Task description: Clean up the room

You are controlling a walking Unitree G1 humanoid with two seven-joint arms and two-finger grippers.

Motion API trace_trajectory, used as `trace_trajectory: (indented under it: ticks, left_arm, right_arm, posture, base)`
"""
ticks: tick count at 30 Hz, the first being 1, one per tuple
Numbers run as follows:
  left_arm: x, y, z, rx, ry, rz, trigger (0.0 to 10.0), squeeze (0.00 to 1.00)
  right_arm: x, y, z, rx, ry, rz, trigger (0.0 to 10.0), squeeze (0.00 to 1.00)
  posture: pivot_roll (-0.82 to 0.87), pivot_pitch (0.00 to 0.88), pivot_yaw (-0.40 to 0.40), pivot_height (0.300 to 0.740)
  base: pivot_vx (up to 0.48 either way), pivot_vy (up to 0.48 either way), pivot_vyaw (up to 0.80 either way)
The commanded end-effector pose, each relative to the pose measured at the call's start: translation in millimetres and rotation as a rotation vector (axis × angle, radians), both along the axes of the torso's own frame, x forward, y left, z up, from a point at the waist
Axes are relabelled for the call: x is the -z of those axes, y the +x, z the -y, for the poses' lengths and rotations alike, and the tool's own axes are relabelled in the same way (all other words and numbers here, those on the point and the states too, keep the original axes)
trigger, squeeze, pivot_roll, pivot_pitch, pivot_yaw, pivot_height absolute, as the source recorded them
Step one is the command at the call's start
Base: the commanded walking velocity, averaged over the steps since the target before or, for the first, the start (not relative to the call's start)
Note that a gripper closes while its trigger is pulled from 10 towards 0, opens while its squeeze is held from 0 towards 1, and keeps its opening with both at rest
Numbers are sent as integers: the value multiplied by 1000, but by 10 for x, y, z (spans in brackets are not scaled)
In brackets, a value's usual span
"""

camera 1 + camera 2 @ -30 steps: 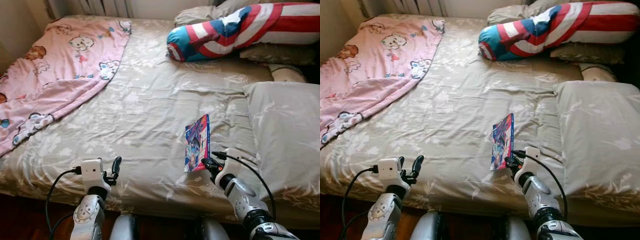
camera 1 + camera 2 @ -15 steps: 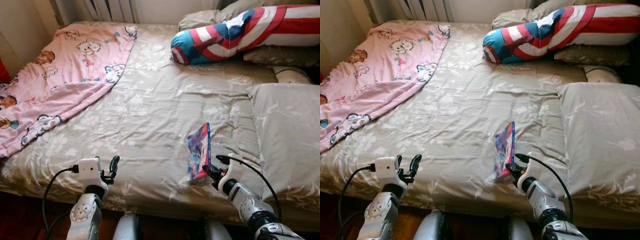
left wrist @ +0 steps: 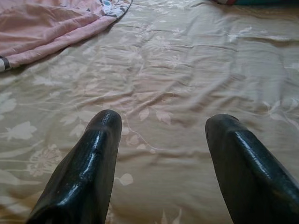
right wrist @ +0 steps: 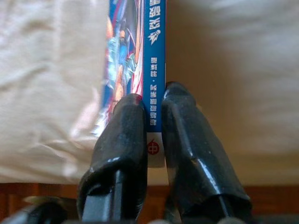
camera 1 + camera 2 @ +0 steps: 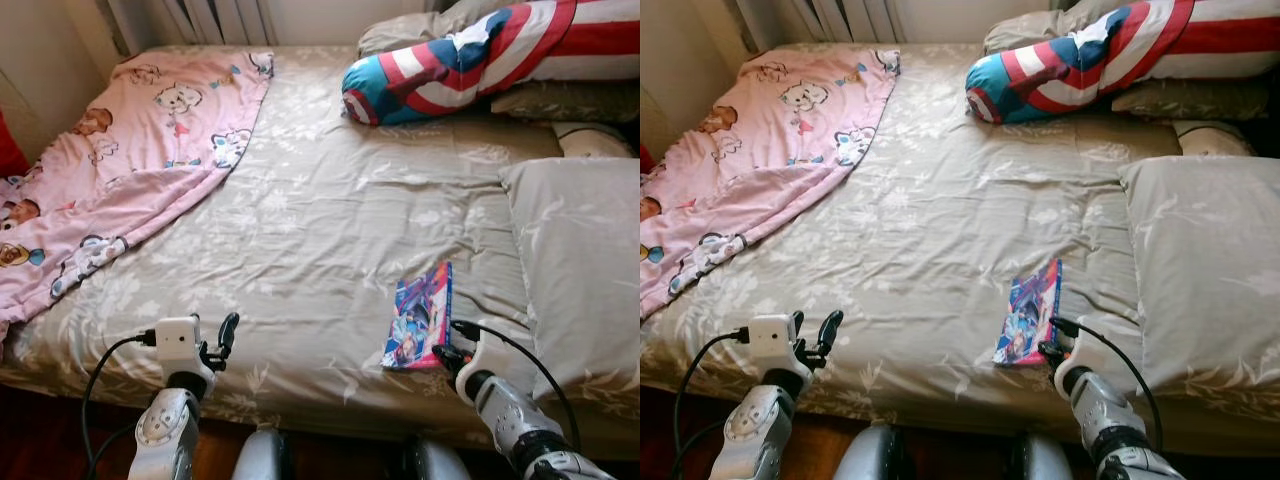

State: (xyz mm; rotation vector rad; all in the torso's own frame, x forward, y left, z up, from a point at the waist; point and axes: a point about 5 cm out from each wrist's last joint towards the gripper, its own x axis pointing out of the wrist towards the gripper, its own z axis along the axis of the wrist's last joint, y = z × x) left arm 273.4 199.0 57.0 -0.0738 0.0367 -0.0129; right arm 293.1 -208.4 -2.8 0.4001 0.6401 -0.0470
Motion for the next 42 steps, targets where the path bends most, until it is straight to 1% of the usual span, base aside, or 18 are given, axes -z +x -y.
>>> trace_trajectory:
  ticks: [1, 2, 3, 4, 6, 7, 8, 10, 11, 19, 25, 32, 40, 42]
  left_arm:
    - [21, -42, -35, 4, 13, -19, 10000, 0]
    - [25, -62, -27, 11, 15, -26, 10000, 0]
    - [25, -62, -27, 11, 15, -26, 10000, 0]
    - [28, -76, -27, 13, 16, -28, 10000, 0]
    - [42, -103, -28, 15, 16, -37, 10000, 0]
    - [48, -123, -31, 16, 18, -42, 10000, 0]
    - [48, -123, -31, 16, 18, -42, 10000, 0]
    - [46, -159, -40, 15, 19, -45, 10000, 0]
    - [48, -170, -43, 15, 20, -48, 10000, 0]
    - [51, -247, -78, 10, 28, -64, 10000, 0]
    - [50, -287, -78, 10, 29, -76, 10000, 0]
    - [54, -309, -68, 14, 29, -87, 10000, 0]
    - [50, -319, -58, 17, 28, -96, 10000, 0]
    - [49, -321, -60, 16, 28, -97, 10000, 0]
  right_arm:
    - [99, -92, -12, 0, -30, -51, 10000, 0]
    - [105, -110, 75, 25, -126, -74, 10000, 0]
    - [105, -110, 75, 25, -126, -74, 10000, 0]
    - [107, -116, 101, 31, -151, -81, 10000, 0]
    - [99, -107, 95, -18, -200, -81, 10000, 0]
    - [87, -87, 65, -48, -206, -74, 10000, 0]
    - [87, -87, 65, -48, -206, -74, 10000, 0]
    - [81, -69, 3, -89, -178, -67, 10000, 0]
    - [73, -58, -5, -99, -191, -63, 10000, 0]
    - [35, -8, -28, -93, -197, -49, 10000, 0]
    - [5, 9, 35, -51, -206, -36, 10000, 0]
    - [-35, 24, 146, -34, -251, -40, 10000, 0]
    - [-64, 51, 156, -43, -268, -32, 10000, 0]
    - [-69, 56, 155, -49, -280, -31, 10000, 604]
  posture:
    - [114, 214, 104, 648]
    - [115, 221, 108, 648]
    - [115, 221, 108, 648]
    - [115, 223, 109, 648]
    - [119, 233, 113, 648]
    - [122, 238, 114, 648]
    - [122, 238, 114, 648]
    - [128, 246, 116, 648]
    - [131, 249, 117, 648]
    - [145, 272, 122, 648]
    - [148, 287, 131, 648]
    - [146, 300, 134, 648]
    - [149, 310, 138, 648]
    - [149, 310, 138, 648]
  base:
    - [0, 0, 0]
    - [0, 0, 0]
    - [0, 0, 0]
    - [0, 0, 0]
    - [0, 0, 0]
    - [0, 0, 0]
    - [0, 0, 0]
    - [0, 0, 0]
    - [0, 0, 0]
    - [0, 0, 0]
    - [0, 0, 0]
    - [0, 0, 0]
    - [0, 0, 0]
    - [0, 0, 0]
